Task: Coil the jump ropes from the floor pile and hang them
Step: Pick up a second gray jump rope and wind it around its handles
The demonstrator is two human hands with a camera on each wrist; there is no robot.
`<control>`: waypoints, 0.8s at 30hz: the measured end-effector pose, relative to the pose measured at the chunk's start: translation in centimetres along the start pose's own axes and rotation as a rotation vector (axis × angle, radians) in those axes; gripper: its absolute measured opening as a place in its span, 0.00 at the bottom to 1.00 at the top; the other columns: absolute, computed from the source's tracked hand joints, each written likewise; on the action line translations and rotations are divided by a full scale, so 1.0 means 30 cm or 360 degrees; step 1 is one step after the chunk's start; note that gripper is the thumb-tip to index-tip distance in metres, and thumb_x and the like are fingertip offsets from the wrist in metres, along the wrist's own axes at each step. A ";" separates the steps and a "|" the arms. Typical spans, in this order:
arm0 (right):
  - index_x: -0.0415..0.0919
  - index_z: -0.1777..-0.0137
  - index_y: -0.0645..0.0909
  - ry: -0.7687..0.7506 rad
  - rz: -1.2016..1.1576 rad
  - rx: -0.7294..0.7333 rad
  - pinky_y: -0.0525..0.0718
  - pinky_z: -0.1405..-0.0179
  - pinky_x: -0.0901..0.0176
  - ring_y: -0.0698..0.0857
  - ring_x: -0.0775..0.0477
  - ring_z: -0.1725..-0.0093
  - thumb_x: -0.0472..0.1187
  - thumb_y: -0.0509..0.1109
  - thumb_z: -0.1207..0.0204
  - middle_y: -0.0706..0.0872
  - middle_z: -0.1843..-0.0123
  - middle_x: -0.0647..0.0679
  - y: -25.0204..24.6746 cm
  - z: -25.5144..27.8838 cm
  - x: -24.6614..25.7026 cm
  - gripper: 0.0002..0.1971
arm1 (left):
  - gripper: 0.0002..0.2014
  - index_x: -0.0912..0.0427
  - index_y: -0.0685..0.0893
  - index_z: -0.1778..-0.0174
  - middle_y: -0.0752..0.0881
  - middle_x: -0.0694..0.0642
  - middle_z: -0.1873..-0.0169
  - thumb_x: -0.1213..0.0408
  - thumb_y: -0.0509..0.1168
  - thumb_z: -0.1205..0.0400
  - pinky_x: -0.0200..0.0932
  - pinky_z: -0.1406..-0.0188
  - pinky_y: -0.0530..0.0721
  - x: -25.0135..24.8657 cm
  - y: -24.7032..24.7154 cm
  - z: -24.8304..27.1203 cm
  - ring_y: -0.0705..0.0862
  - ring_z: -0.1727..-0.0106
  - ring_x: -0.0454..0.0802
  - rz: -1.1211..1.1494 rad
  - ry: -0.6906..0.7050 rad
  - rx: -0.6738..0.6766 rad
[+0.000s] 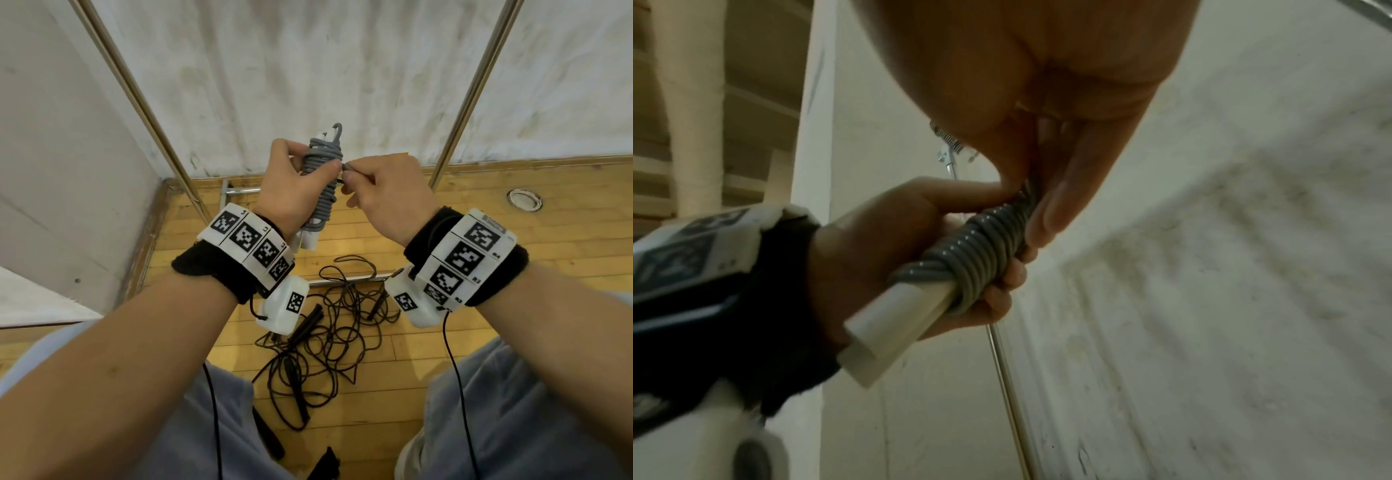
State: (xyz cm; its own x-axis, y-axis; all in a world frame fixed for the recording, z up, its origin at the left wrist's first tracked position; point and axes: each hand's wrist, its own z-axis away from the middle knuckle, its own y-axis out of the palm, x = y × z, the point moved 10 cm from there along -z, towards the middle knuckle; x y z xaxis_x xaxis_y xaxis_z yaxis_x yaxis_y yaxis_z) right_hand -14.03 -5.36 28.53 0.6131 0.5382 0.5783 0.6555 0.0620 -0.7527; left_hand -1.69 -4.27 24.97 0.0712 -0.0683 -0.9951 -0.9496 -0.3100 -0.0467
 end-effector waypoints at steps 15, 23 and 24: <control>0.31 0.59 0.84 0.0080 -0.0050 -0.0058 0.81 0.52 0.44 0.86 0.37 0.56 0.38 0.60 0.18 0.88 0.60 0.37 0.013 -0.004 -0.032 0.15 | 0.13 0.56 0.62 0.42 0.76 0.43 0.57 0.70 0.59 0.16 0.28 0.72 0.79 -0.013 0.032 -0.010 0.80 0.70 0.25 -0.0464 0.0301 -0.0003; 0.52 0.71 0.86 0.0367 -0.0674 -0.0210 0.88 0.60 0.43 0.88 0.50 0.68 0.43 0.74 0.28 0.88 0.73 0.52 -0.006 0.015 -0.083 0.10 | 0.24 0.55 0.66 0.37 0.79 0.39 0.55 0.67 0.68 0.26 0.20 0.68 0.75 -0.040 0.044 0.026 0.82 0.61 0.24 -0.0643 0.0434 0.0127; 0.51 0.71 0.86 0.0376 -0.0700 -0.0225 0.88 0.60 0.43 0.87 0.50 0.69 0.43 0.75 0.29 0.88 0.73 0.52 -0.010 0.012 -0.090 0.09 | 0.27 0.56 0.67 0.35 0.80 0.38 0.55 0.65 0.70 0.28 0.19 0.68 0.75 -0.041 0.047 0.028 0.82 0.60 0.24 -0.0658 0.0433 0.0140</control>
State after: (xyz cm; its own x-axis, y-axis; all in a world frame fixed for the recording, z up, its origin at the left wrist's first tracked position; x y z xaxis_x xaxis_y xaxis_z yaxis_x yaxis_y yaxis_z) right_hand -16.04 -6.52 27.08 0.3383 0.2814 0.8980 0.9167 0.1170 -0.3821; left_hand -3.38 -3.83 26.06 0.5130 -0.2049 -0.8336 -0.8464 -0.2827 -0.4513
